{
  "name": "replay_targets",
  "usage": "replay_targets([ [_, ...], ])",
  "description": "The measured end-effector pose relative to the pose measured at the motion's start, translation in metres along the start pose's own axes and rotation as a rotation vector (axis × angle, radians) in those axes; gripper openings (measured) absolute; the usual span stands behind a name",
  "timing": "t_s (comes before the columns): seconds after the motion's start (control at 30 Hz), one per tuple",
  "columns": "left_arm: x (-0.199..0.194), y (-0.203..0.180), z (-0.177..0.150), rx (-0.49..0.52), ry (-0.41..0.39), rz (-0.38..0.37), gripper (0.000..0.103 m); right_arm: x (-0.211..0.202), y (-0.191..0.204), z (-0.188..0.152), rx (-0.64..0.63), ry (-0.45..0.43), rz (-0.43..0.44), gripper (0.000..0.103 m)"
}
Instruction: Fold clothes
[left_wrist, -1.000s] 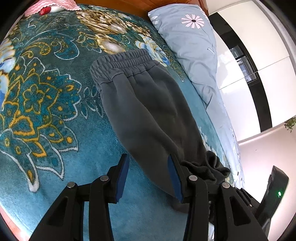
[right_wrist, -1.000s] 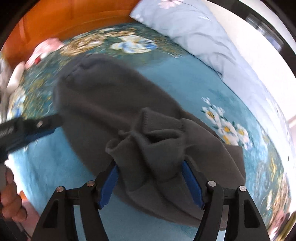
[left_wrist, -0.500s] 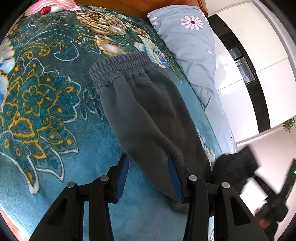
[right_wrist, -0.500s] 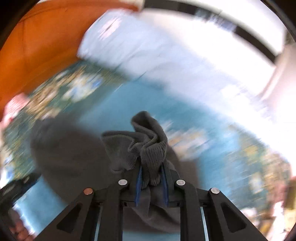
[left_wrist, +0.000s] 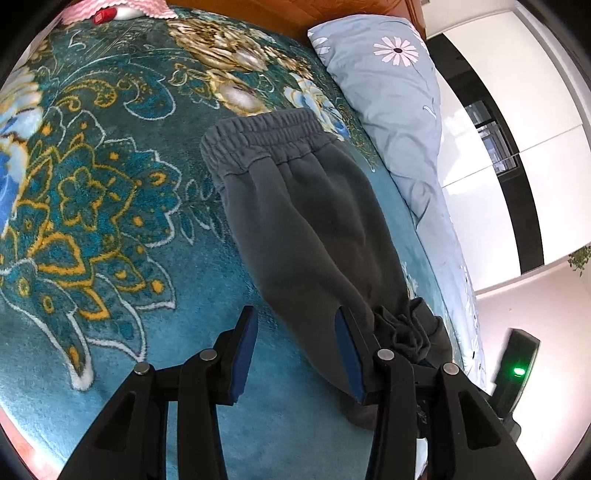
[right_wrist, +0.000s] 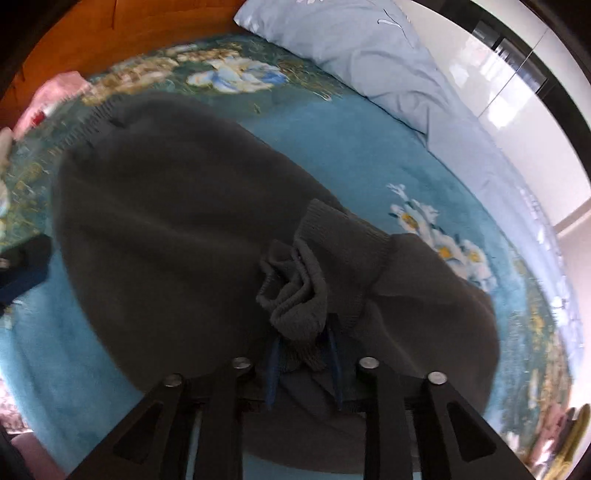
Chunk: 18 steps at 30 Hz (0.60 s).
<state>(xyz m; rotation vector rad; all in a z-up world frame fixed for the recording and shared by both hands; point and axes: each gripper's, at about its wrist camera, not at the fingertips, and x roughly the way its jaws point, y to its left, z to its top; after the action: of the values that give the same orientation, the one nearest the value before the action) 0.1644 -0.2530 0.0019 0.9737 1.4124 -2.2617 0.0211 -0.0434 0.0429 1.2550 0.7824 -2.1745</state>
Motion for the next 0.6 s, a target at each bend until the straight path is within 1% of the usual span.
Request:
replay_targets([
  [0.03,0.000,0.001,0.000,-0.004,0.001,-0.002,0.044,-0.007,-0.005,0.002,0.014,-0.019,0.038,0.042],
  [0.13,-0.001,0.005,0.001,-0.010,-0.003,-0.008,0.044,-0.037,-0.032,0.010,0.083,-0.114,0.126,0.043],
  [0.17,0.002,0.005,0.004,-0.013,-0.004,-0.009,0.044,-0.048,-0.045,0.013,0.120,-0.156,0.137,0.043],
  [0.2,0.002,0.006,0.005,-0.016,-0.005,-0.009,0.044,-0.055,-0.062,0.018,0.185,-0.207,0.112,0.046],
  [0.23,0.001,0.007,0.004,-0.019,-0.006,-0.009,0.044,-0.054,-0.078,0.022,0.253,-0.221,0.093,0.048],
  [0.27,0.000,0.008,0.004,-0.022,-0.005,-0.007,0.044,-0.047,-0.093,0.025,0.332,-0.210,0.072,0.048],
  [0.33,-0.003,0.009,0.003,-0.028,-0.005,-0.005,0.044,-0.024,-0.106,0.027,0.428,-0.116,0.061,0.048],
  [0.43,-0.005,0.011,0.003,-0.033,-0.009,-0.002,0.044,0.005,-0.095,0.028,0.401,-0.027,0.119,0.048],
  [0.5,-0.007,0.011,0.003,-0.036,-0.012,0.001,0.044,0.020,-0.074,0.032,0.323,0.011,0.149,0.048],
  [0.53,-0.007,0.012,0.003,-0.037,-0.014,0.003,0.044,0.029,-0.065,0.029,0.306,0.030,0.158,0.048],
  [0.6,-0.007,0.015,0.003,-0.049,-0.008,-0.001,0.044,0.041,-0.061,0.017,0.326,0.055,0.170,0.048],
])
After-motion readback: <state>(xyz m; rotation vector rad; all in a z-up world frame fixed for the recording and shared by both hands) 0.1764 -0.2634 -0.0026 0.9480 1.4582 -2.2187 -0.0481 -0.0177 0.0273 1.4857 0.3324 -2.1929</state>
